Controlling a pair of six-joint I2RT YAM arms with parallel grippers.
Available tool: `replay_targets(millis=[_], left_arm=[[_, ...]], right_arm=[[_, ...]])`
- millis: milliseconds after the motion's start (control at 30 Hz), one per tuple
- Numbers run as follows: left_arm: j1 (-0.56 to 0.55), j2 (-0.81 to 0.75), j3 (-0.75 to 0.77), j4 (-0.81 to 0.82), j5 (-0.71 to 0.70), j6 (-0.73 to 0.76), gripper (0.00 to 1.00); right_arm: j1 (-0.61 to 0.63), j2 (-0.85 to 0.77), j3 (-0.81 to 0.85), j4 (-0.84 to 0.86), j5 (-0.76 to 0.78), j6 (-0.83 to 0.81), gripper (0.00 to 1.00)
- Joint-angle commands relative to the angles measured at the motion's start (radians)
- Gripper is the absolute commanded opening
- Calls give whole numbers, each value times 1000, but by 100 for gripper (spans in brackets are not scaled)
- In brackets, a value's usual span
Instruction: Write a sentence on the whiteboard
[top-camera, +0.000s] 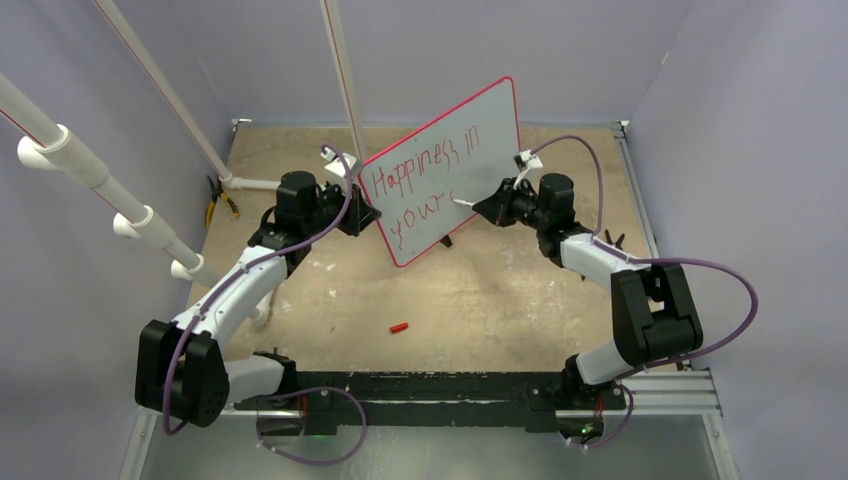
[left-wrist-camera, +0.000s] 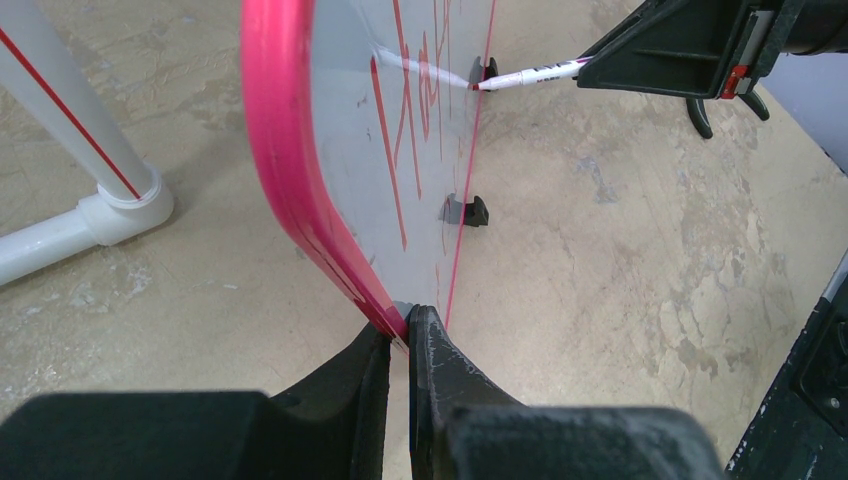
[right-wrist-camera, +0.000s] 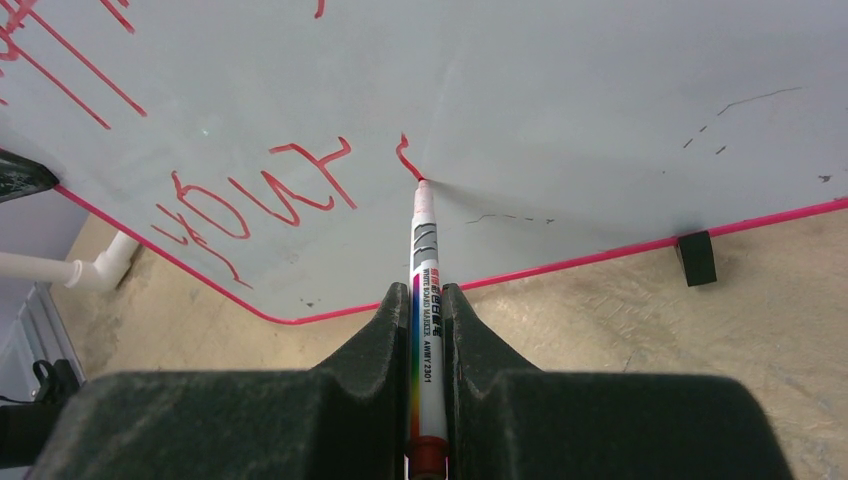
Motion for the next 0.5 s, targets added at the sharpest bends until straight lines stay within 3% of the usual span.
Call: replay_targets(millis=[0,467], left_arm=[[-22,13,9,-28,17,40,0],[-23,13,11,-30,16,39,0]], right_arm=[[6,1,26,-4,54,-21,0],[7,-7,57,9,111,2,0]])
